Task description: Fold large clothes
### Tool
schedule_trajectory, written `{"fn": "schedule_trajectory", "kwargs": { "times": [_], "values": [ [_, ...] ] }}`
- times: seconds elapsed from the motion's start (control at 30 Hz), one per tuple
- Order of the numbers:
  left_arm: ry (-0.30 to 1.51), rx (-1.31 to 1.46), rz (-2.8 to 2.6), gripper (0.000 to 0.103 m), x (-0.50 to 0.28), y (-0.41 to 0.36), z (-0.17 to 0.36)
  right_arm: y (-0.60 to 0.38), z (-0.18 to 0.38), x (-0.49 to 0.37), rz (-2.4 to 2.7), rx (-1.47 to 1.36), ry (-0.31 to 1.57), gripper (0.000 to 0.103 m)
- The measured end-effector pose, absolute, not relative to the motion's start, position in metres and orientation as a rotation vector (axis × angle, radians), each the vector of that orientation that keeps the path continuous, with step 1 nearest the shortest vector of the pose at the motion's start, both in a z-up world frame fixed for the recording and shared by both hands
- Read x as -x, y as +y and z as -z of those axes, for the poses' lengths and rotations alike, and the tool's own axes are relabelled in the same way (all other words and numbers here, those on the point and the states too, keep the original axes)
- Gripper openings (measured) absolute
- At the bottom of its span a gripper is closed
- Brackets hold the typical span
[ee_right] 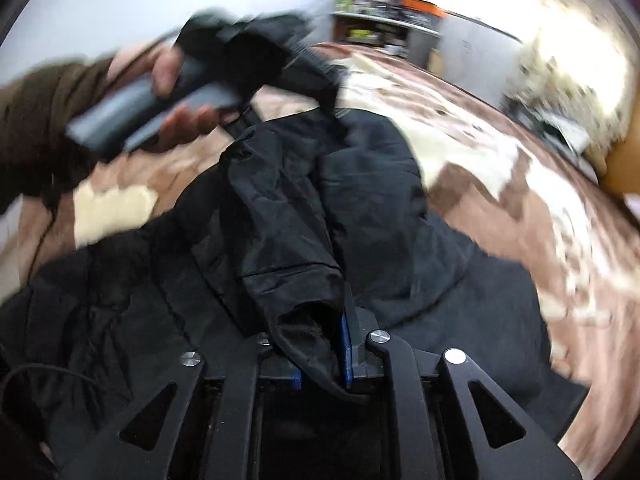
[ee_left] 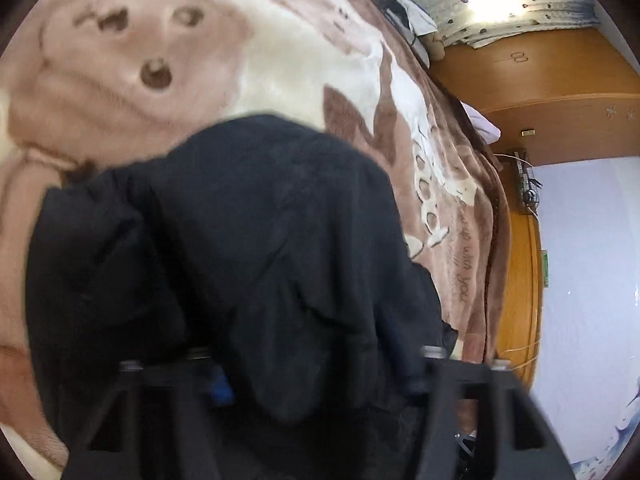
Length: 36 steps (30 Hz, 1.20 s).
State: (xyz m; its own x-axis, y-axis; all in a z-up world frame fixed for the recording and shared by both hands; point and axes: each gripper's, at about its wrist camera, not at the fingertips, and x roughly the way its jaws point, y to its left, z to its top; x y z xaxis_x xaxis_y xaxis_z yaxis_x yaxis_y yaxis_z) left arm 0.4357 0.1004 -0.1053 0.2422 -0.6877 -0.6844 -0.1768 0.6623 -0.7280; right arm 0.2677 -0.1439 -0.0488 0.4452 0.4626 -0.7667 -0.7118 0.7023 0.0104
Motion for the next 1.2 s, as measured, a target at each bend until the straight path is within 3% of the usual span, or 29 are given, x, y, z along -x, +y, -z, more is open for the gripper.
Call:
{"fn": "schedule_trajectory", "kwargs": {
  "times": [0.03,0.07,0.13,0.2,0.27,0.47,0.63,0.67,0.73,0.77,0.8,0.87,1.03,1.1,1.2],
  "values": [
    [1.309,0.84,0.428,0.024,-0.434,0.098,0.107,-0.157,0.047,-0.267,-0.734,0.25,0.855,0.026],
    [1.302,0.832,0.44,0.02,-0.432,0.097,0.106,-0.176,0.046,-0.266,-0.727,0.125,0.873,0.03],
    [1.265,0.839,0.462,0.019,-0.429,0.098,0.097,-0.214,0.043,-0.261,-0.707,-0.126,0.89,0.044],
    [1.234,0.882,0.477,0.019,-0.428,0.104,0.091,-0.256,0.052,-0.254,-0.649,-0.421,0.912,0.07],
    [1.211,0.879,0.487,0.019,-0.426,0.107,0.083,-0.292,0.068,-0.245,-0.599,-0.684,0.936,0.07],
    [1.205,0.914,0.482,0.019,-0.419,0.112,0.083,-0.315,0.1,-0.291,-0.533,-1.024,0.932,0.071],
    [1.204,0.947,0.482,0.019,-0.422,0.112,0.087,-0.293,0.101,-0.351,-0.476,-1.063,0.974,0.071],
    [1.213,0.942,0.483,0.019,-0.424,0.111,0.088,-0.293,0.104,-0.36,-0.462,-1.095,1.002,0.07],
    [1.221,0.94,0.467,0.019,-0.427,0.111,0.088,-0.286,0.098,-0.386,-0.359,-0.983,1.061,0.042],
    [1.21,0.958,0.449,0.019,-0.429,0.113,0.088,-0.285,0.094,-0.395,-0.314,-0.925,1.067,0.016],
    [1.199,0.971,0.441,0.018,-0.431,0.115,0.087,-0.282,0.088,-0.408,-0.268,-0.854,1.071,0.011],
    [1.164,0.963,0.433,0.012,-0.433,0.116,0.079,-0.28,0.072,-0.43,-0.204,-0.717,1.029,0.008],
    [0.93,0.846,0.535,0.01,-0.411,0.122,0.024,-0.266,-0.01,-0.407,-0.305,-0.464,0.721,0.007],
    [0.87,0.821,0.573,0.01,-0.387,0.127,0.012,-0.269,-0.013,-0.382,-0.354,-0.423,0.7,0.007],
    [0.943,0.71,0.575,0.01,-0.352,0.113,0.024,-0.286,0.015,-0.351,-0.388,-0.503,0.781,0.007]
  ]
}}
